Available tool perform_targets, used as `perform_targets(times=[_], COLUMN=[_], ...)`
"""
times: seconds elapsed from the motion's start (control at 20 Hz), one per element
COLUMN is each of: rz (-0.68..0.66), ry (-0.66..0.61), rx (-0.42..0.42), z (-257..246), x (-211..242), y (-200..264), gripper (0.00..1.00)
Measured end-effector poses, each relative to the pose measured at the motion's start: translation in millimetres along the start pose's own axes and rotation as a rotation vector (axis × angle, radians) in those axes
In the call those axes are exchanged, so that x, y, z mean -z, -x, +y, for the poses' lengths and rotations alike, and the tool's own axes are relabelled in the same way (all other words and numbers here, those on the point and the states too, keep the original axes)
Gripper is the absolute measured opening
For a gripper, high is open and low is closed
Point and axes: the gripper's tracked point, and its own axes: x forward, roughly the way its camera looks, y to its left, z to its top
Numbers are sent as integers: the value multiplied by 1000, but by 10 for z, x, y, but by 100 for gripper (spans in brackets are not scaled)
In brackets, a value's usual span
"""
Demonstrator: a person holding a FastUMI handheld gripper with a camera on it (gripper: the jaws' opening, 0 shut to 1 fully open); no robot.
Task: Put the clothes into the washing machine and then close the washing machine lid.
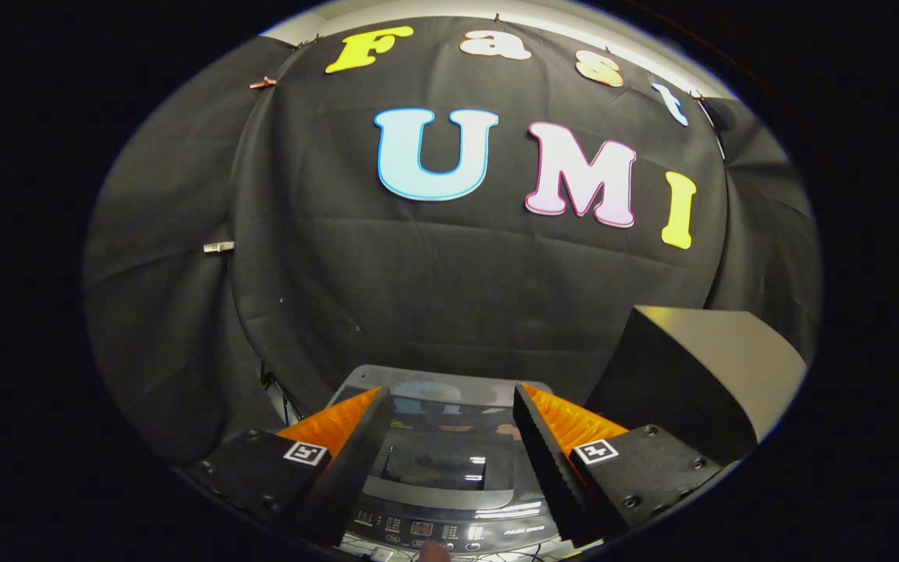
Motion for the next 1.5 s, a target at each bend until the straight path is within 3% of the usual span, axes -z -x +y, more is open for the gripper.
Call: perform_targets(times=[0.4,0.9,1.15,1.5], rz=[-133,-196,-224,-267], ry=[41,-20,-97,-115], rx=[2,50,121,192], z=[-1033,-2637,-3508,-4046], x=[-524,-10,285,427], y=[861,1881,2403,2696], gripper=[98,98,98,98])
